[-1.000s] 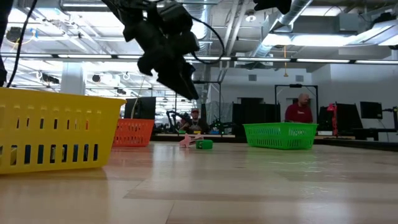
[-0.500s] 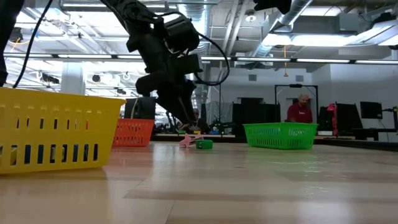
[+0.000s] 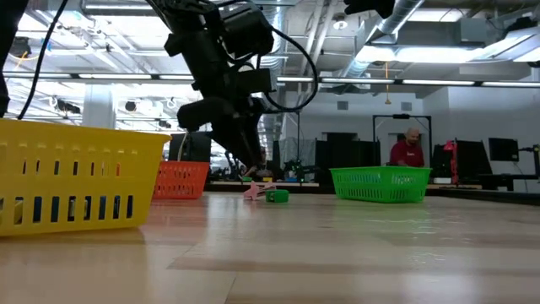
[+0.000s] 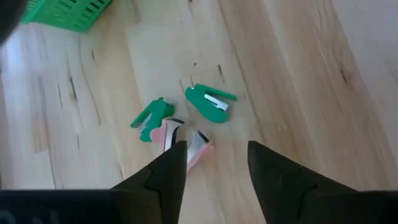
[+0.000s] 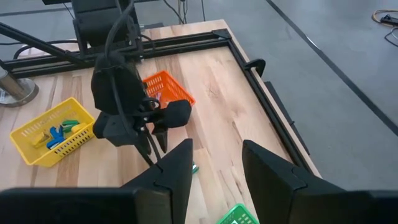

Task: Pick and place Stapler, Stapler remover, tape
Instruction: Put the pink staple remover into the orange basket

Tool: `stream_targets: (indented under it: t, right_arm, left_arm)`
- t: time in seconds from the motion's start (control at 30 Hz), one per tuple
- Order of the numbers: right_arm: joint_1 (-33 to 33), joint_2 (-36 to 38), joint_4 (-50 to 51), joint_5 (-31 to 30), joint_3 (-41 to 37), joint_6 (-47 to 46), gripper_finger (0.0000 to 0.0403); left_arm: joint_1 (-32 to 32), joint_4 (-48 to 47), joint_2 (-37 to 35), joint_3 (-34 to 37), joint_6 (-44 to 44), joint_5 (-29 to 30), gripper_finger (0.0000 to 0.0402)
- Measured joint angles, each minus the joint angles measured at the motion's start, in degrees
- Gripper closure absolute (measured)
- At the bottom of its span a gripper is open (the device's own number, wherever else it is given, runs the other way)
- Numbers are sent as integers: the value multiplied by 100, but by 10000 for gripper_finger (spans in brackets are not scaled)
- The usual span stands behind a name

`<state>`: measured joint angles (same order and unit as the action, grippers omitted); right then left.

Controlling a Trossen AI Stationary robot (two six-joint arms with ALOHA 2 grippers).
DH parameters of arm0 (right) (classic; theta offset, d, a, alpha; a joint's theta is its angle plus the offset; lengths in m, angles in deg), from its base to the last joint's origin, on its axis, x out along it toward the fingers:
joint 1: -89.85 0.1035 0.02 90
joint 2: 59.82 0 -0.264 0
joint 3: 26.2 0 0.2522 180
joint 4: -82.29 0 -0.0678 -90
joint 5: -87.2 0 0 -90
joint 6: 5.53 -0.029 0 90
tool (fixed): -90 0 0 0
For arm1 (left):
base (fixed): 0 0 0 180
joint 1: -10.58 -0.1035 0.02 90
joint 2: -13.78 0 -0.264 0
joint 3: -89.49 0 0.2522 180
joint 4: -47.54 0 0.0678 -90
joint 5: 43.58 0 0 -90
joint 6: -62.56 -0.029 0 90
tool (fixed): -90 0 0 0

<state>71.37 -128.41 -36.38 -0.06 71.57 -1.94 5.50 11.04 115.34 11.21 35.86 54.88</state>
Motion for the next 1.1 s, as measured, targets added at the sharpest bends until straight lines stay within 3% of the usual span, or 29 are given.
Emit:
stream_targets:
  t: [0.73,1.1]
  right_arm:
    - [7,0,20,22,2,-56,272]
    - [7,0,24,24,2,-63,272]
  left_arm:
    - [-19,161,636,0,-2,567,274]
    - [-23,222,636,0,-4,497,322]
